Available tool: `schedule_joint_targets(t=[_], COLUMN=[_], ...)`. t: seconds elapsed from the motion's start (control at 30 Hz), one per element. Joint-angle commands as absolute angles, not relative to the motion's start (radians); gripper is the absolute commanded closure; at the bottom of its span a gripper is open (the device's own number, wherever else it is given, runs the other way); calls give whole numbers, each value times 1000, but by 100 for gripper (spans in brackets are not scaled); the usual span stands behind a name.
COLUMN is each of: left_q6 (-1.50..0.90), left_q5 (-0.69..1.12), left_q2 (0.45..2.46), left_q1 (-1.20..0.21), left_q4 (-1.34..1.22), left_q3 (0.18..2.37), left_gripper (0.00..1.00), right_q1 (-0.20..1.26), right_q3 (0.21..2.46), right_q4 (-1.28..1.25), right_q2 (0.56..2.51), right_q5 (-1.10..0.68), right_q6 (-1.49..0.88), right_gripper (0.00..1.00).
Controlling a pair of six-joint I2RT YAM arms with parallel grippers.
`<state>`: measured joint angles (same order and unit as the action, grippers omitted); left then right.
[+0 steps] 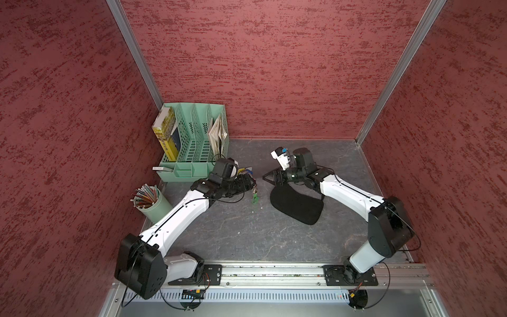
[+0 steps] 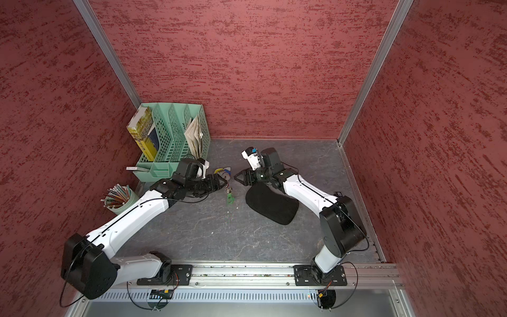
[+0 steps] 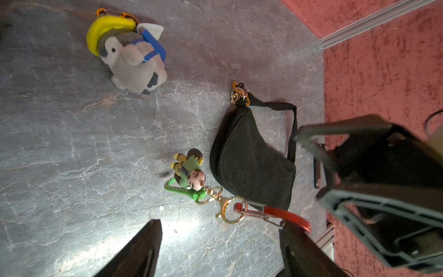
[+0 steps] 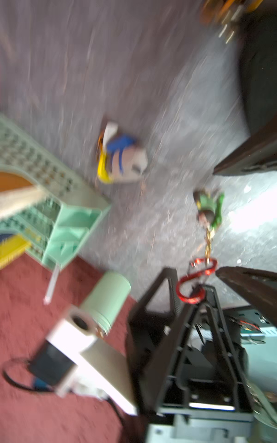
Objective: Remove the decoration from the bag
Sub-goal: Place the decoration item at the center of the board.
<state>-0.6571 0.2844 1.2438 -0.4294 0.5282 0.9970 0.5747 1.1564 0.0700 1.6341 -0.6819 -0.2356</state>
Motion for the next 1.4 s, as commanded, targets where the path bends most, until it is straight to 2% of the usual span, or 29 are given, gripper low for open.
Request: schedule_joint_targets(t=[0.0,0.27,0.4,0.53,0.63,0.7,0.73,0.87,0.97,1.23,1.37], left_q6=[-700,-683,-683,-670,-654,-655,-657,-658,-656,-665,-677], left_q5=[313,385,424,454,470,479,481,484,506,561,600], left_q2=[1207,1158,1136,1123,1132,1139,1138,1126,1115,1081,1078], left_q1=[-396,-373,-371,-372,-373,-372,-371,-363,-354,-327,-316], left_q4=[499,485,486,478,478,473,466,464,455,461,463], left_q3=[968,954,957,958,955,950,946,949,957,969,971], left_gripper=[20,20,20,19,19,20,19,19,17,8,7], right_q1=[621,689,715,715,718,718,718,717,716,699,683], right_q3=[1084,1026,1044,1101,1115,1117,1120,1147,1150,1147,1163], right_q4=[-153,-245,-262,-175,-190,-210,-212,-153,-137,-140,-129], right_q2=[1592,1579,1602,1645,1665,1670,1674,1695,1698,1713,1737], right_q5=[-821,-756,-742,-705,-719,-737,-750,-741,-716,-666,-660], right_q6=[-249,-179,-156,-154,-169,-180,-181,-163,-163,-202,-227], right_gripper=[40,30,29,33,37,47,58,92,100,100,100])
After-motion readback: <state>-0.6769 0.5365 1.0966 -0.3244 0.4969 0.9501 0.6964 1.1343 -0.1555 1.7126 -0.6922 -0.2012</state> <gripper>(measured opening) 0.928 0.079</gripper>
